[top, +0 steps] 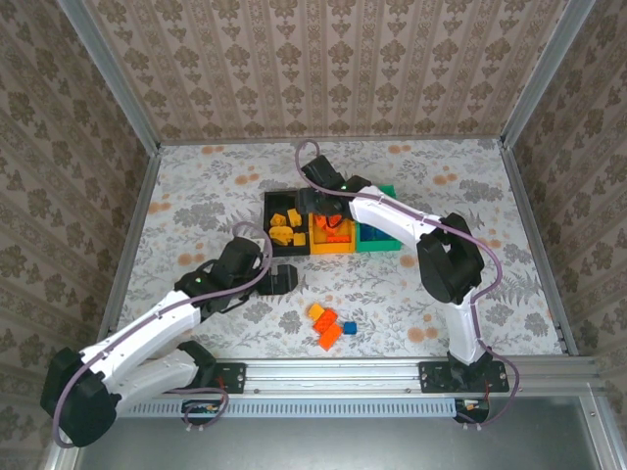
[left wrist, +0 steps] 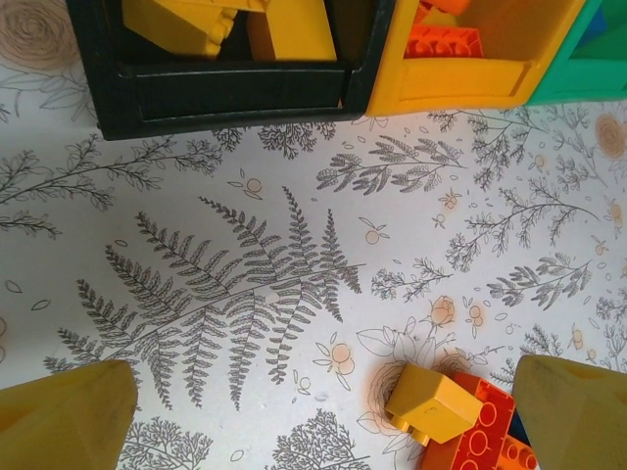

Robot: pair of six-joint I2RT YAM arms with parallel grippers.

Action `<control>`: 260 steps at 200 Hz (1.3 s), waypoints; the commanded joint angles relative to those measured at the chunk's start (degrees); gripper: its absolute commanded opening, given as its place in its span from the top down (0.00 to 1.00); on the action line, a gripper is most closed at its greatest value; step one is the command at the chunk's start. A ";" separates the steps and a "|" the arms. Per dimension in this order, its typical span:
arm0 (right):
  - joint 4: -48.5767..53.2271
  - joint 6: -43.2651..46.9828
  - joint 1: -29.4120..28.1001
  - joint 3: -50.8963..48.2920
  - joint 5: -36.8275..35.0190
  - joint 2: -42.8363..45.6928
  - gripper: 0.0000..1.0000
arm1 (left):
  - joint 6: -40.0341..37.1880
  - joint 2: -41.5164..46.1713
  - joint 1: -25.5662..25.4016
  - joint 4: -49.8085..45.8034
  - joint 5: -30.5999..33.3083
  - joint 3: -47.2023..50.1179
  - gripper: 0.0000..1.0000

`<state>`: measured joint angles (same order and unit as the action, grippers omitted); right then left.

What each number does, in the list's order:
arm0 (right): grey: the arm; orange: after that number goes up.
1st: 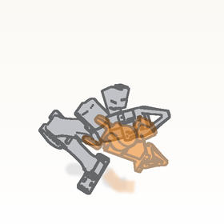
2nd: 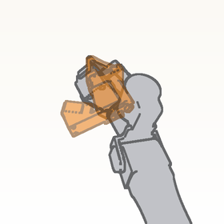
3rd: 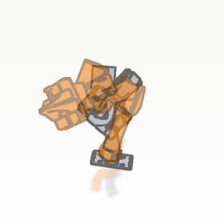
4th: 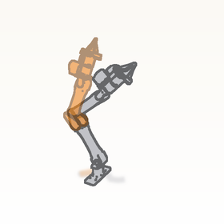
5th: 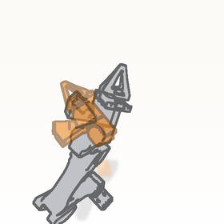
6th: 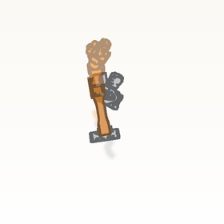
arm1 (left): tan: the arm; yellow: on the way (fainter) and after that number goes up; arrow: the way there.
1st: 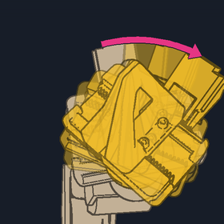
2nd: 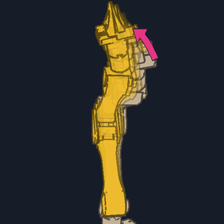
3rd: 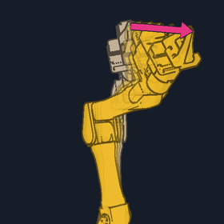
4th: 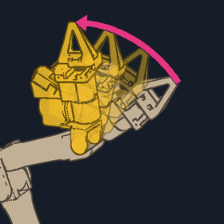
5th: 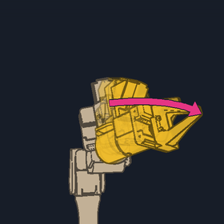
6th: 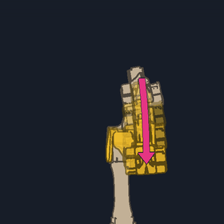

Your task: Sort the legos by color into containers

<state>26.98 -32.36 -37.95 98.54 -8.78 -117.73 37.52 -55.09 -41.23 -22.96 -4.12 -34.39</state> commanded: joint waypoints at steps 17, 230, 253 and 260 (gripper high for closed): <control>-1.19 -1.82 0.25 -3.59 0.31 5.92 0.28 | -1.87 -4.17 -2.38 2.23 -2.04 -2.40 0.01; -7.85 -3.06 7.28 -41.72 3.39 40.65 0.26 | -3.96 -27.10 -14.28 -6.68 4.89 -8.62 0.38; -7.90 -3.20 7.31 -41.96 3.46 40.96 0.26 | -4.16 -25.59 -12.04 -4.84 2.26 -7.36 0.34; -7.82 -3.16 7.45 -42.01 3.41 41.07 0.26 | -4.37 -25.86 -11.98 -4.30 1.50 -7.51 0.31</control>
<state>19.75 -34.76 -30.89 57.34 -6.39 -78.24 32.86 -82.15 -54.43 -27.00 -2.11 -42.68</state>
